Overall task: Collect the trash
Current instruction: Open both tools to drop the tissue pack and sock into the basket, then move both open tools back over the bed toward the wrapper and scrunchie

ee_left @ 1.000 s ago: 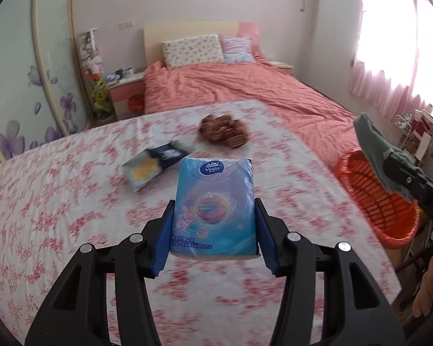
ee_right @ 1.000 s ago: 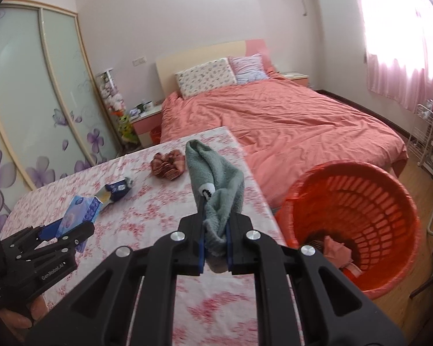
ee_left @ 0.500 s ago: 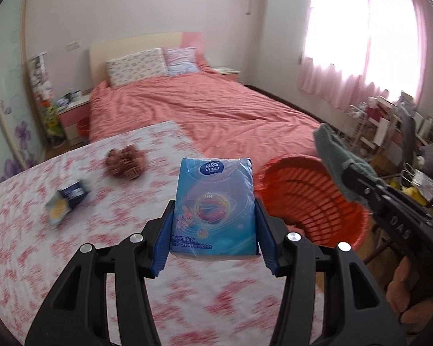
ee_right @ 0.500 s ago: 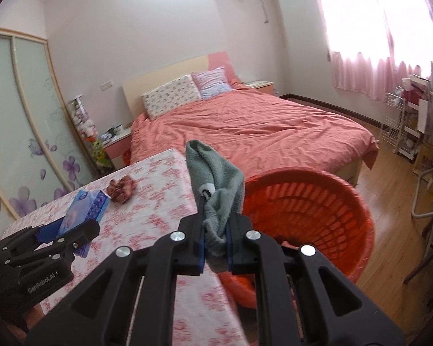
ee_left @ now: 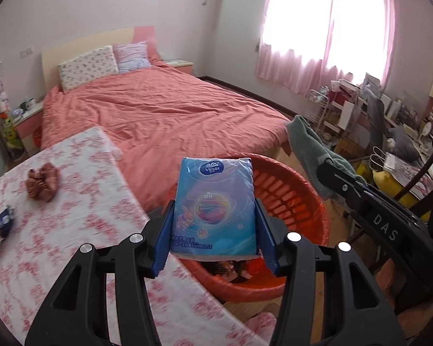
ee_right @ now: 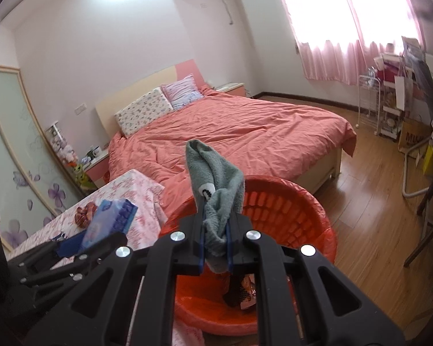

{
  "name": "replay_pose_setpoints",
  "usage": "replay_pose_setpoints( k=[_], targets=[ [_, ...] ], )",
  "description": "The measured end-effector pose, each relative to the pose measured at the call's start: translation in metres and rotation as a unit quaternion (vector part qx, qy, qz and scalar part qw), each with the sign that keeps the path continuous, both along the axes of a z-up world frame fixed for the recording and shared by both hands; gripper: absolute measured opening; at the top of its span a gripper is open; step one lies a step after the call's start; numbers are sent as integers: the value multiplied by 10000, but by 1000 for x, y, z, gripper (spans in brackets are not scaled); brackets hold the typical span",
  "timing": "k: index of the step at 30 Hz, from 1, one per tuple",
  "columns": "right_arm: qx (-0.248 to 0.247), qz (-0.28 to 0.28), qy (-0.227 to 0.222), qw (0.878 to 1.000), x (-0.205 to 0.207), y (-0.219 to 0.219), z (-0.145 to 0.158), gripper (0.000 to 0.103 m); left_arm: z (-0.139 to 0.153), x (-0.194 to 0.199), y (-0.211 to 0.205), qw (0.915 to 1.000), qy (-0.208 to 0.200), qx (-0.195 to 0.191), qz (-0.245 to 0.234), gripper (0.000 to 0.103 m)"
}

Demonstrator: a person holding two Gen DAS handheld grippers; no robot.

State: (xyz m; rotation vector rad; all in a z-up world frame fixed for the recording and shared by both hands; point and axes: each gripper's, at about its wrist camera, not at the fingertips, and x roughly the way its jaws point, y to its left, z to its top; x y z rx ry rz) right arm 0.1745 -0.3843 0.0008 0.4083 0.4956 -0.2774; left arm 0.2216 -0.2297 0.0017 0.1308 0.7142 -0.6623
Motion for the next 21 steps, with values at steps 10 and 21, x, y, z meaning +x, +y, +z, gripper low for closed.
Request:
replay_pose_setpoints(
  k=[10,21],
  targets=[
    [253,-28,82,9996,23,-30,-25,40,-29,15,-18,9994,197,285,90,70],
    [-144,77,395,9991,28,5,-44,66,-43,28,69,9910,232,694,1117,76]
  ],
)
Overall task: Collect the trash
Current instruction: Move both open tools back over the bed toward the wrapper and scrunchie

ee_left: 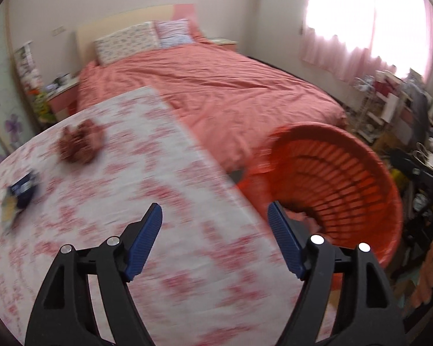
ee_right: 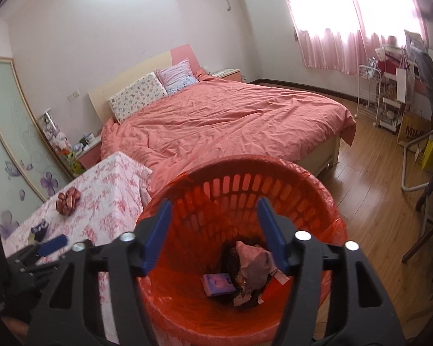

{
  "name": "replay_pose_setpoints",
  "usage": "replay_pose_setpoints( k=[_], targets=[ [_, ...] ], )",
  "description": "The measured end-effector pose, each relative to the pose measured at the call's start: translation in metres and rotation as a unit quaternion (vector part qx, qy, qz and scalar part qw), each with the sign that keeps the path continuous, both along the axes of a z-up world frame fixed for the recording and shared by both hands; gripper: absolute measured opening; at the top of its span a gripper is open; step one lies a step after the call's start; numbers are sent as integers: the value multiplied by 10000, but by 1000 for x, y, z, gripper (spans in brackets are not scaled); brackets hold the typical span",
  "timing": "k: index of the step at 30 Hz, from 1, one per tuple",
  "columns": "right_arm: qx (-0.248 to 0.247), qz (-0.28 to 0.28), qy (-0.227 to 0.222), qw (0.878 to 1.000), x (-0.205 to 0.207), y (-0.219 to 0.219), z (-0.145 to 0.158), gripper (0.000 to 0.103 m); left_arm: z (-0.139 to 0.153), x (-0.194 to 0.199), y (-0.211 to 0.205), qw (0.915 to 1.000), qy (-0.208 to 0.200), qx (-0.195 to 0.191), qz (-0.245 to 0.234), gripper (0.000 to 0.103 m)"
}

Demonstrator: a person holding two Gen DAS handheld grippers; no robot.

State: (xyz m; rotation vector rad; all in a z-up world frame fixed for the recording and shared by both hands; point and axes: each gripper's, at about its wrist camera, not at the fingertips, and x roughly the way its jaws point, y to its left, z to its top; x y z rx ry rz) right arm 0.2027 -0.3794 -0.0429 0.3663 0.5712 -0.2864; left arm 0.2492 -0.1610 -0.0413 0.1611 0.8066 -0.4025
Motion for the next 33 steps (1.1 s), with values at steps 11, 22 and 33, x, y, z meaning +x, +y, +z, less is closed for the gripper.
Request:
replay_pose_setpoints(
  k=[11,22,33],
  targets=[
    [-414,694,258,9964,19,93,-5,81,-5,15,126,9900,-217,399,1339,87],
    [-330,1540,585,9858,62,195,-21,84,-11,77,203,9785,-322,537,1964,95],
    [-349,1862,756,9790,98,233,-30,84,-29,123,220,9814,181,648,1798,71]
  ],
)
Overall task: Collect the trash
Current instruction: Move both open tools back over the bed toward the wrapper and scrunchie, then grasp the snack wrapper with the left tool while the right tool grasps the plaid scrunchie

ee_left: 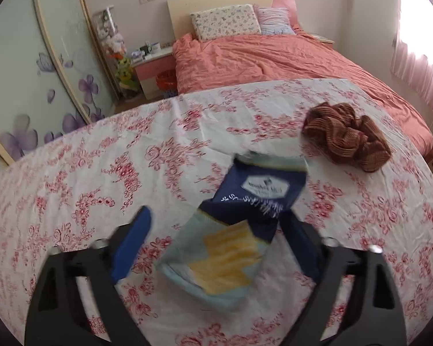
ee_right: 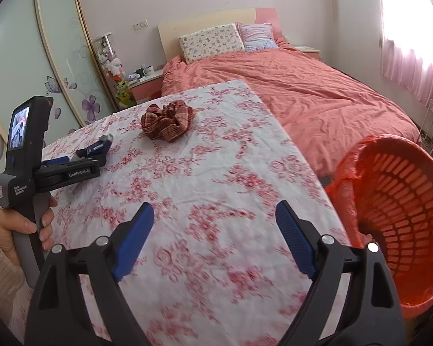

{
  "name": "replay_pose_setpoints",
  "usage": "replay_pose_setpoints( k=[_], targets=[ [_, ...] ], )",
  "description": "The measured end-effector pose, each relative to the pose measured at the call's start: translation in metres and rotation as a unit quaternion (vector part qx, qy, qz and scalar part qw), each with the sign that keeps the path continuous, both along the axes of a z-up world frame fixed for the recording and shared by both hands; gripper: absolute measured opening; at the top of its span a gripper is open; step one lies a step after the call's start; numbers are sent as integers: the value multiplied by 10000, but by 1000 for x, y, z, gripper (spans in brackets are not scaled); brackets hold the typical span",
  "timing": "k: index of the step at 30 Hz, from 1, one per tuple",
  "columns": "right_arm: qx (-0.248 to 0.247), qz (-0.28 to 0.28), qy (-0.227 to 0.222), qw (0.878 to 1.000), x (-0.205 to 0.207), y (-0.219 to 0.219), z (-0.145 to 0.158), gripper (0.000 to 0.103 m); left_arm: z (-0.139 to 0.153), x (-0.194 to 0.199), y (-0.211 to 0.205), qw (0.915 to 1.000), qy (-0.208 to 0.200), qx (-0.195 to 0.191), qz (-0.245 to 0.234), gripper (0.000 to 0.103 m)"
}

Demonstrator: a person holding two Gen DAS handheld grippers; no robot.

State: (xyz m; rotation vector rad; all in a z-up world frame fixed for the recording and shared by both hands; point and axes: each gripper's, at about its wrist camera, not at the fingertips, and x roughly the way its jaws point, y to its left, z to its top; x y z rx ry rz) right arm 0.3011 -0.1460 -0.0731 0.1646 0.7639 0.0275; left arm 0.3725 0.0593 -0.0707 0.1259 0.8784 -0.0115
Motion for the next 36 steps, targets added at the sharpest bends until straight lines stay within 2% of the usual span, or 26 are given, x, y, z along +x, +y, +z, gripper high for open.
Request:
replay_pose_setpoints(
  k=[3,4,10,15,21,26,30,32,36],
  targets=[
    [2,53,28,10000,8,7,-2,84,-1,0,15,9996,98,-183,199,56],
    [-2,71,33,10000,11,10,-2,84,-1,-2,19,9994,100,-219,253,55],
    [20,180,19,9998,32,26,-3,84,-1,-28,57,9971,124,-241,715,54],
    [-58,235,-38,9997,75,48,-1,84,-1,-54,80,9952,47,-188,957,54],
    [-175,33,-3,9998,133,63,3,84,-2,-54,90,9932,60,-410,1085,54],
    [-178,-25,288,9994,169,68,-6,84,-3,-53,93,9929,68,-489,1086,54],
    [-305,18,475,9984,182,75,-15,84,-3,-52,95,9928,68,-507,1087,54],
    [-325,41,625,9975,186,77,-19,79,-4,-53,95,9928,69,-501,1089,54],
    [-333,-9,680,9971,186,76,-22,76,-4,-53,95,9927,69,-501,1092,55]
  ],
)
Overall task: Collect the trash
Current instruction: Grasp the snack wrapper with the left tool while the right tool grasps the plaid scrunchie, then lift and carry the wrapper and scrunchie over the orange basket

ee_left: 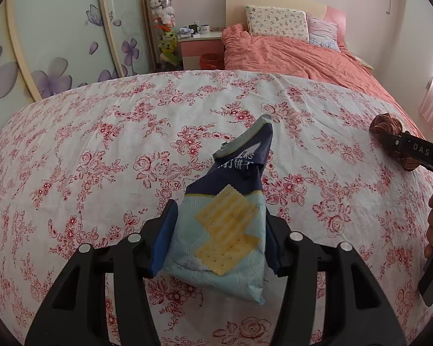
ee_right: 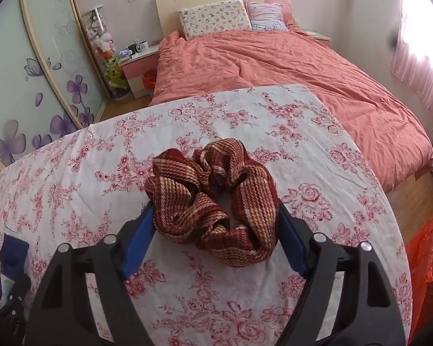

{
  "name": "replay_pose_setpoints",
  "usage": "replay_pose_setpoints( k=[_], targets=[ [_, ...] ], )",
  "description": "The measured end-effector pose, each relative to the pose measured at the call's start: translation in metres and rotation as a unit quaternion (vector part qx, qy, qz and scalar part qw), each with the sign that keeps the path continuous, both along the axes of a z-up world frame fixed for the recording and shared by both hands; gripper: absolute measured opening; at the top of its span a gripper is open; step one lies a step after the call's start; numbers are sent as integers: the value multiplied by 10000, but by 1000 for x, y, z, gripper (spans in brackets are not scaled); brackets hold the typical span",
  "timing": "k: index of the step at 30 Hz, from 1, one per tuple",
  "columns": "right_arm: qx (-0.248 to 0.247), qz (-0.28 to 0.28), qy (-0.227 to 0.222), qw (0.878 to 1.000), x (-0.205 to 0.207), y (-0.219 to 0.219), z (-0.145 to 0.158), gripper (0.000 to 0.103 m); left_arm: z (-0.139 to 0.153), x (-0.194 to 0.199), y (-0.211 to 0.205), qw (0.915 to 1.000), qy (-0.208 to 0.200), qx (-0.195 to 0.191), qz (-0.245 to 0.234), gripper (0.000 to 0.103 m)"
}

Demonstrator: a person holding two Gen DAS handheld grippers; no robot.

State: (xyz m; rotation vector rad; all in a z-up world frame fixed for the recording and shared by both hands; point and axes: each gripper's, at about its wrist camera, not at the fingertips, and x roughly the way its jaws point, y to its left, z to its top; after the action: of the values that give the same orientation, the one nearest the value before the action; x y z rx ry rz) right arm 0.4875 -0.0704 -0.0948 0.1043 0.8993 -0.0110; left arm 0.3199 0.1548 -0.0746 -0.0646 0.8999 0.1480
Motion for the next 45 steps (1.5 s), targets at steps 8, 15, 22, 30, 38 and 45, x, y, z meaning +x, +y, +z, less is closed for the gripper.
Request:
replay_pose_setpoints(
  k=[8,15,22,30,38,45],
  targets=[
    [-177,60,-23,9998,1,6,1,51,-1,1,0,10000,7,39,23,55],
    [-132,391,-16,9991,-29,4,6,25,-1,1,0,10000,7,38,26,55],
    [-78,403,119,9991,-99,-17,7,25,0,-4,5,9997,-81,-220,-57,51],
    [-298,509,41,9983,-152,-21,5,29,-2,-32,-1,9994,-81,-209,-247,51],
    [-291,448,-31,9986,-154,-22,4,33,-3,-29,-6,9998,-30,-49,-191,51],
    [-279,439,-29,9986,-154,-23,4,33,-4,-28,-3,9999,-39,-82,-84,51]
  ],
)
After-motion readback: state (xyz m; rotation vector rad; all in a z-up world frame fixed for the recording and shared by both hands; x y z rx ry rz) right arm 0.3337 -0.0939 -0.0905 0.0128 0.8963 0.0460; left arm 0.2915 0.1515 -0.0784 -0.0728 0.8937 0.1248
